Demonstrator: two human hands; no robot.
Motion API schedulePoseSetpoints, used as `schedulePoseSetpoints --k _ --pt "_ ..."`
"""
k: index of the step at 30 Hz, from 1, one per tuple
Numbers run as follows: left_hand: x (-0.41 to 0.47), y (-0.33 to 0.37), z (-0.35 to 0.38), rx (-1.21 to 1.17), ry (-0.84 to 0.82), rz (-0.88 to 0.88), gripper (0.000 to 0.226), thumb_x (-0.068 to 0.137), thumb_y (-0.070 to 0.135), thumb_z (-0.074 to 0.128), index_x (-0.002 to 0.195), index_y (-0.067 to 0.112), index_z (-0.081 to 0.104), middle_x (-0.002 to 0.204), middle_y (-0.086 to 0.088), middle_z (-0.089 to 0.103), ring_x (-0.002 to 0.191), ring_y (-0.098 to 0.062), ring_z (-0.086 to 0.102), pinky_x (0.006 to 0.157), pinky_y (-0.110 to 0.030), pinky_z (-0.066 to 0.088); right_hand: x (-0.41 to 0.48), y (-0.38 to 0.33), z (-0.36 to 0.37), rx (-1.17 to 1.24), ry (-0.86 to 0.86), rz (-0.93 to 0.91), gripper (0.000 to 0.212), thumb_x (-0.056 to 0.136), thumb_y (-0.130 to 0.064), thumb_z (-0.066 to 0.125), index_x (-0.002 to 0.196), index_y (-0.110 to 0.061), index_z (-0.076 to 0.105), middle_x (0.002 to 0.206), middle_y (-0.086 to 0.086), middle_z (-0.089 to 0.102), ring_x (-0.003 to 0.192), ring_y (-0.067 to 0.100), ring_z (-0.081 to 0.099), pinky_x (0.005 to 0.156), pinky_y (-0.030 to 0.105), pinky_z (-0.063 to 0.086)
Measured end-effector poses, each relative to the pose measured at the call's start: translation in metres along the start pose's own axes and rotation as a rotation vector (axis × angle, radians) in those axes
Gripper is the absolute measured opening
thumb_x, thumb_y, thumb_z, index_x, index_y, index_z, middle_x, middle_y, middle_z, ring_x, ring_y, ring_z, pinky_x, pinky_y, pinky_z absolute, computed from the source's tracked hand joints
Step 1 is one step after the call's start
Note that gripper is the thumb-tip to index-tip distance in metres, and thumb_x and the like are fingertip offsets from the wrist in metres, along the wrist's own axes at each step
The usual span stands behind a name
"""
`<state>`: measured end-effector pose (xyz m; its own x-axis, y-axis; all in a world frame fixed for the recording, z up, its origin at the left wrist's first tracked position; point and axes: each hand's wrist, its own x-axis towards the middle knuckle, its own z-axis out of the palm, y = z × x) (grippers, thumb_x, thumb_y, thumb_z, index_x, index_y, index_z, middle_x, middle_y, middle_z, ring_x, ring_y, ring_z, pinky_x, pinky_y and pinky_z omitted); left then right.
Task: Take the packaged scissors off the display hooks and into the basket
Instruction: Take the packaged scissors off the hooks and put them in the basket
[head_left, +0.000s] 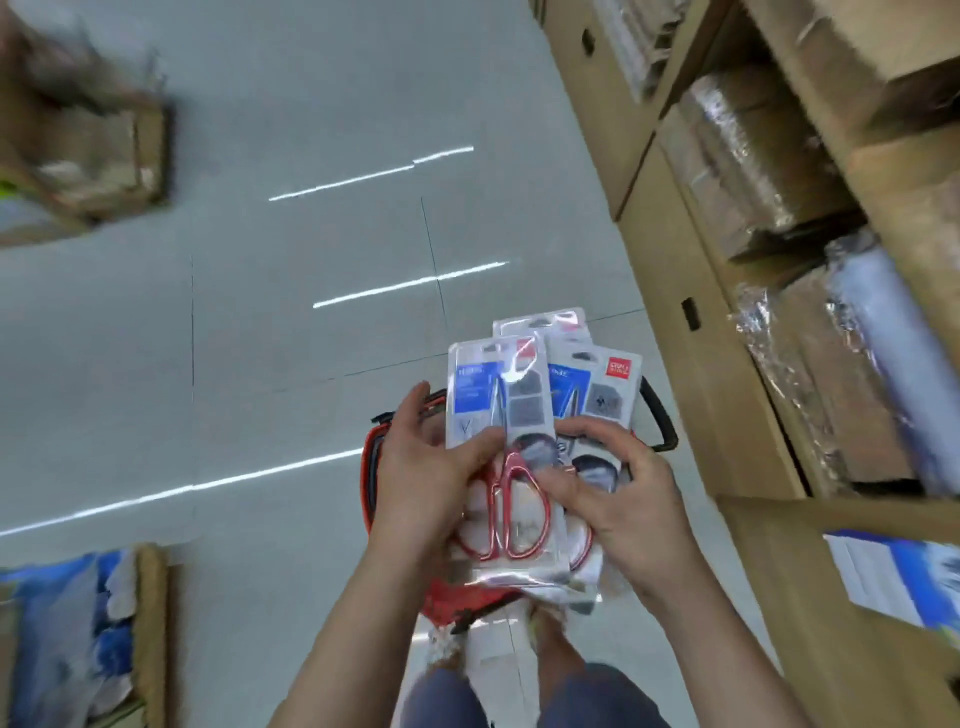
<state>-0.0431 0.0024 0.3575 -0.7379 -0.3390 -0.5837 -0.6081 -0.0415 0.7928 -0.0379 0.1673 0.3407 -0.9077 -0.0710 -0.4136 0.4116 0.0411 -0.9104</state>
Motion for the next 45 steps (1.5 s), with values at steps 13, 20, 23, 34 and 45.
schedulePoseSetpoints --k 13,20,23,34,45 --pt "-0.162 0.087 -0.063 -0.144 -0.508 0.317 0.046 0.067 0.002 0.084 0.108 0.016 0.068 0.098 -0.019 0.075 0.092 -0.043 0.071 0.083 -0.058 0.058 -0.161 -0.117 0.026 0.114 0.438 -0.418 0.027 0.078 -0.033 0.067 0.105 -0.035 0.071 0.109 -0.029 0.069 0.105 -0.009 0.062 0.085 0.008 0.048" --pt "-0.222 0.096 -0.043 -0.199 -0.674 0.292 0.04 0.064 0.008 0.081 0.101 0.017 0.069 0.095 -0.036 0.064 0.076 -0.036 0.061 0.07 -0.06 0.055 -0.244 -0.134 0.009 0.156 0.747 -0.555 0.048 0.093 -0.042 0.041 0.135 -0.061 0.031 0.131 -0.061 0.026 0.133 -0.028 0.018 0.109 0.007 0.023" --pt "-0.246 0.098 -0.026 -0.133 -0.849 0.272 0.041 0.073 -0.004 0.078 0.109 0.011 0.066 0.094 -0.022 0.073 0.079 -0.037 0.069 0.074 -0.053 0.058 -0.28 -0.132 -0.008 0.207 0.885 -0.572 0.05 0.092 -0.046 0.04 0.136 -0.067 0.028 0.138 -0.057 0.022 0.133 -0.029 0.015 0.103 -0.003 0.021" --pt "-0.362 0.057 0.063 -0.057 -1.236 0.051 0.046 0.064 0.006 0.073 0.11 0.006 0.067 0.091 -0.019 0.072 0.073 -0.029 0.07 0.062 -0.039 0.058 -0.409 -0.085 -0.108 0.331 1.125 -0.608 0.048 0.084 -0.043 0.061 0.131 -0.049 0.053 0.134 -0.021 0.061 0.126 0.008 0.057 0.1 0.03 0.051" --pt "-0.482 0.012 0.144 -0.141 -1.237 0.205 0.05 0.073 0.015 0.07 0.122 0.02 0.058 0.105 -0.012 0.075 0.084 -0.027 0.075 0.058 -0.037 0.059 -0.525 -0.045 -0.175 0.318 1.45 -0.542 0.036 0.098 -0.006 0.055 0.091 -0.034 0.077 0.096 -0.011 0.075 0.084 0.01 0.067 0.072 0.015 0.051"
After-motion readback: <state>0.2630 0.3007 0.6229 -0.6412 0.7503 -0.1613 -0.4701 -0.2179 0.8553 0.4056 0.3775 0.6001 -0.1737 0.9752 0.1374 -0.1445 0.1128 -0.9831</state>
